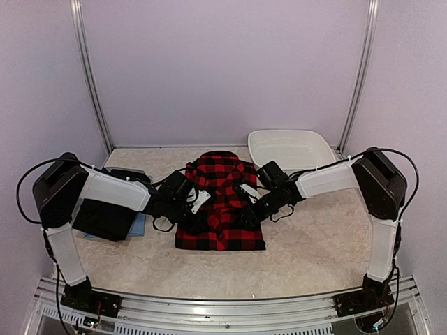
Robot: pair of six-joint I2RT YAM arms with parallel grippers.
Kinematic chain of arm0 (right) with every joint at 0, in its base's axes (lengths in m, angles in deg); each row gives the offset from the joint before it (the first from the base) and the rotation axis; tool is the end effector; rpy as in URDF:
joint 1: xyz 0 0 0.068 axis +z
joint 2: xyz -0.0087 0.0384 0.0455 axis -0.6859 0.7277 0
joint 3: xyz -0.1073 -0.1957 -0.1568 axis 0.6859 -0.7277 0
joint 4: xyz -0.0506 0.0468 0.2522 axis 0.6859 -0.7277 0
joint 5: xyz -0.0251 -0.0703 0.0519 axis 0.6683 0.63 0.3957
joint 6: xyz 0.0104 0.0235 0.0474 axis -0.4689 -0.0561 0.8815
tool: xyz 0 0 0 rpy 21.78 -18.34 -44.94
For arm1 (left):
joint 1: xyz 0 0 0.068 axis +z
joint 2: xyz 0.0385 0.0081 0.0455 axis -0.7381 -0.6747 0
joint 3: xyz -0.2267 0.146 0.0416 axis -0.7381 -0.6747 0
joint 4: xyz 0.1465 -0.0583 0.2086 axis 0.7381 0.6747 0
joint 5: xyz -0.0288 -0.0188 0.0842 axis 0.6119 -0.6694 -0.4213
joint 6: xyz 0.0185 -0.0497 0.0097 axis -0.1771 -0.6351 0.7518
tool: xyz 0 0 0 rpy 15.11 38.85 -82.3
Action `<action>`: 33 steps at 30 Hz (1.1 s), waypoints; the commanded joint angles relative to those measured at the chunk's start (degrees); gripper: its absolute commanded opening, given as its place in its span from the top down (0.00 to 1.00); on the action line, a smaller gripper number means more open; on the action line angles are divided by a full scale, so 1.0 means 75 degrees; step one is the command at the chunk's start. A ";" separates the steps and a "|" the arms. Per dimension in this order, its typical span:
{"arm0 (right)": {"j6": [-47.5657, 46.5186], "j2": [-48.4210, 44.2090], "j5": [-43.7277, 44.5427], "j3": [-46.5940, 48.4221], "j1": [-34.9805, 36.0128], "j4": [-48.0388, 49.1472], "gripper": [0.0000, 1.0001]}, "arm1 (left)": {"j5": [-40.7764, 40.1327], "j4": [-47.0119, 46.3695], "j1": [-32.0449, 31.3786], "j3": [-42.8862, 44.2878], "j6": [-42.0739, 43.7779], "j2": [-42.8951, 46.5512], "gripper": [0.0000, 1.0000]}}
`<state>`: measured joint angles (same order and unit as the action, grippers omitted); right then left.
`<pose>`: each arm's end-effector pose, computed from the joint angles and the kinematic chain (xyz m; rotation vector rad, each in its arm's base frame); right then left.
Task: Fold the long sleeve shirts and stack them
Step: Smooth out the 2/3-rectangle-folded shirt at the center of the board.
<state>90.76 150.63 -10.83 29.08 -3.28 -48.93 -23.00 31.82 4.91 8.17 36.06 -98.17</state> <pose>0.2981 0.2714 0.1376 -0.8874 2.5267 0.9145 0.2649 -0.2535 0.1327 1.0977 2.3724 -0.4976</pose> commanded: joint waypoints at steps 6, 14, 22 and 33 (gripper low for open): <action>-0.0070 -0.0642 0.0417 -0.0764 -0.0011 0.0623 0.46 | -0.1451 -0.0702 -0.0007 -0.0765 -0.0314 0.1083 0.55; -0.0175 -0.1521 0.0948 -0.0999 -0.0048 0.0813 0.31 | -0.0746 -0.0682 0.0380 -0.0520 -0.0768 0.1648 0.35; 0.0399 -0.1120 0.2027 -0.0409 -0.0405 0.0070 0.26 | 0.0974 -0.0288 0.1417 -0.0508 -0.1736 0.1782 0.02; 0.0392 -0.0558 0.2019 0.0004 -0.0552 -0.0159 0.36 | 0.1296 -0.0219 0.1655 -0.0286 -0.2200 0.0888 0.33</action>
<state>93.71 145.02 4.89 27.77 -7.04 -48.51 -15.26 28.98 16.43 3.78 20.83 -88.97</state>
